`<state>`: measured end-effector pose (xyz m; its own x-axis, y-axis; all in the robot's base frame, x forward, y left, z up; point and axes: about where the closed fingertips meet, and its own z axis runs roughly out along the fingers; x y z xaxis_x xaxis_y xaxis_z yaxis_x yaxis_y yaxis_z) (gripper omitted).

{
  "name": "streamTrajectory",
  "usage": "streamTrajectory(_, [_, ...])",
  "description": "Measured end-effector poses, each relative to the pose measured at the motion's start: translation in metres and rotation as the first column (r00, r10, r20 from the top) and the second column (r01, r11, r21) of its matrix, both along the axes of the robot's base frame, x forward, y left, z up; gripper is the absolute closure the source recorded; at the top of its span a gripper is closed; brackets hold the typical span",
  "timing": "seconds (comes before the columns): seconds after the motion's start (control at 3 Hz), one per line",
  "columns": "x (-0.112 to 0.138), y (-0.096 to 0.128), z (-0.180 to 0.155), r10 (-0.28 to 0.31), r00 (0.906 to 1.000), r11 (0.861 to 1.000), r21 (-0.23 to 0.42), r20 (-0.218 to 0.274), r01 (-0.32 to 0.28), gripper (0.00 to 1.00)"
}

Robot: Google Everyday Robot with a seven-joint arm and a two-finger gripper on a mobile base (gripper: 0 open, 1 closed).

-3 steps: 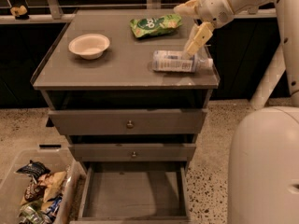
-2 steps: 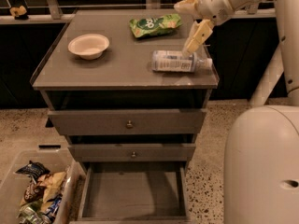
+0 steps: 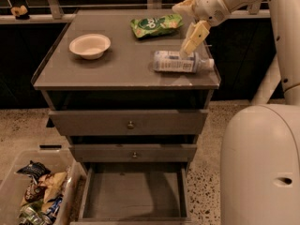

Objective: Place blue plastic bottle into bottom drawer

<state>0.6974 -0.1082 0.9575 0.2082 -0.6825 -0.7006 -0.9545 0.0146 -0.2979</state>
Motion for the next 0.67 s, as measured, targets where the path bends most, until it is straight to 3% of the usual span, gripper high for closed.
streamTrajectory(0.33, [0.013,-0.006,-0.048,-0.067,0.9917,0.992,-0.113,-0.11,0.054,0.0])
streamTrajectory(0.67, [0.019,-0.023,-0.093,-0.139,0.9705,0.972,-0.216,-0.197,0.096,0.0])
